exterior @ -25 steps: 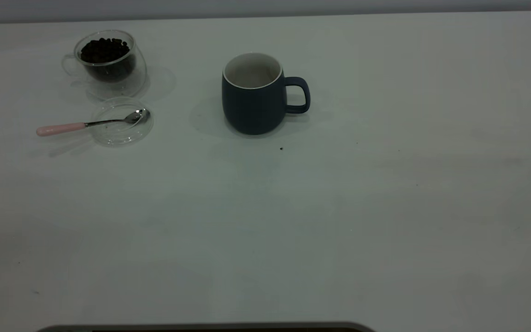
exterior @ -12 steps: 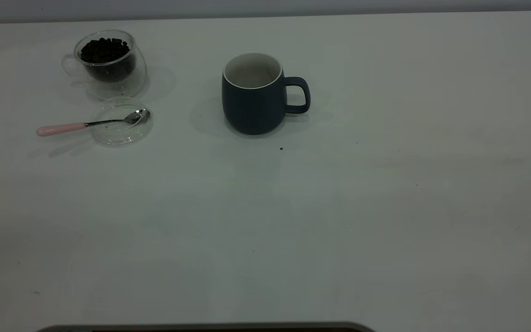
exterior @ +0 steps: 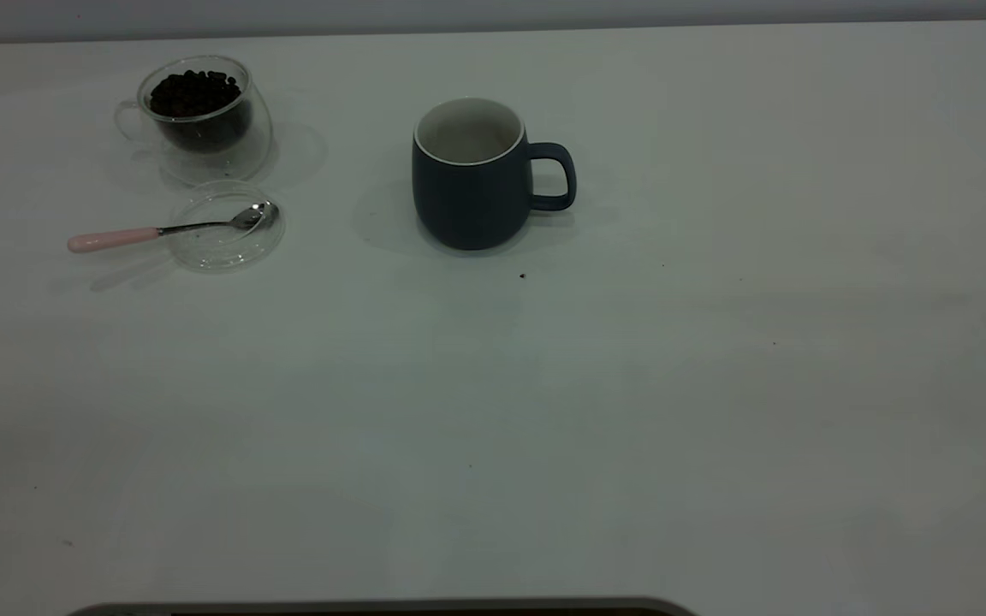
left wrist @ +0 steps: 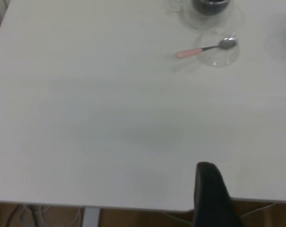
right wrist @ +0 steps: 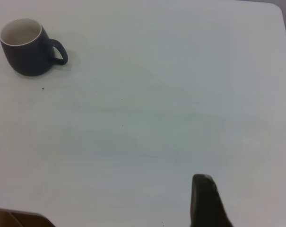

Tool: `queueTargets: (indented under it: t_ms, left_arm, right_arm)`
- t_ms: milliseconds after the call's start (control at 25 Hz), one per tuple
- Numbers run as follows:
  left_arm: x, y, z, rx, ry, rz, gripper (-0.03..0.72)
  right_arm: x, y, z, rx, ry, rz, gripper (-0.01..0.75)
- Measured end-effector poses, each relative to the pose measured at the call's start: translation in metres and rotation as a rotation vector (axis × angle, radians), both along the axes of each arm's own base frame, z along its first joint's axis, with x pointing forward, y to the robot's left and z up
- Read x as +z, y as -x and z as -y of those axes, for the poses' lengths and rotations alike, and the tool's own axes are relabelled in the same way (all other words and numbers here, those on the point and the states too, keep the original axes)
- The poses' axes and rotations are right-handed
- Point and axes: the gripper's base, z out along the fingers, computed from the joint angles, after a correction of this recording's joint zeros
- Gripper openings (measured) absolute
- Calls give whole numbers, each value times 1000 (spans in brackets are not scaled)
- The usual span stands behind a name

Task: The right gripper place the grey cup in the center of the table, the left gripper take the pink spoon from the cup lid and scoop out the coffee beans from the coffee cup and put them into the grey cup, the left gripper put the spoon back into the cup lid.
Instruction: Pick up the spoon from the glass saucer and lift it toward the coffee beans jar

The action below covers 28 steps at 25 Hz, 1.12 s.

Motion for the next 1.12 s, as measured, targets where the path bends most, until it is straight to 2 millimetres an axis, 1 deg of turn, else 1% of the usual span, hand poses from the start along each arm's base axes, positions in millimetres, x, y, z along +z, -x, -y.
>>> queueTargets:
  t_ms: [120, 200, 320, 400, 480, 520, 560, 600, 680, 720, 840, 920, 960, 1080, 1120]
  left_arm:
    - [2, -1, 2, -4, 23, 19, 462]
    - [8, -4, 1, 11, 47, 23, 462]
    - [23, -20, -1, 46, 98, -54, 462]
    - [36, -39, -4, 75, 131, -103, 462]
    - [46, -65, -10, 128, 158, -140, 462]
    - [49, -81, -14, 166, 169, -157, 462]
    - [49, -99, -19, 214, 182, -197, 462]
    - [49, -112, -23, 254, 189, -214, 462]
    - [42, -141, -32, 316, 159, -286, 462]
    - [38, -152, -36, 340, 148, -319, 462]
    - [18, -188, -53, 433, 140, -412, 462]
    - [4, -211, -70, 503, 170, -457, 462]
    - [-8, -224, -82, 540, 197, -493, 460]
    - [-34, -253, -114, 572, 285, -570, 460]
    - [-41, -262, -122, 564, 329, -586, 460]
  right_arm:
    - [0, 0, 0, -1, -1, 0, 457]
    - [0, 0, 0, -1, -1, 0, 457]
    - [0, 0, 0, -1, -1, 0, 457]
    - [0, 0, 0, -1, -1, 0, 457]
    - [0, 0, 0, -1, -1, 0, 457]
    - [0, 0, 0, -1, -1, 0, 457]
    - [0, 0, 0, -1, -1, 0, 457]
    - [0, 0, 0, -1, -1, 0, 457]
    - [0, 0, 0, -1, -1, 0, 457]
    - [0, 0, 0, -1, -1, 0, 457]
    - [0, 0, 0, -1, -1, 0, 457]
    - [0, 0, 0, -1, -1, 0, 457]
    - [0, 0, 0, -1, -1, 0, 457]
    - [0, 0, 0, -1, -1, 0, 457]
    - [0, 0, 0, -1, -1, 0, 457]
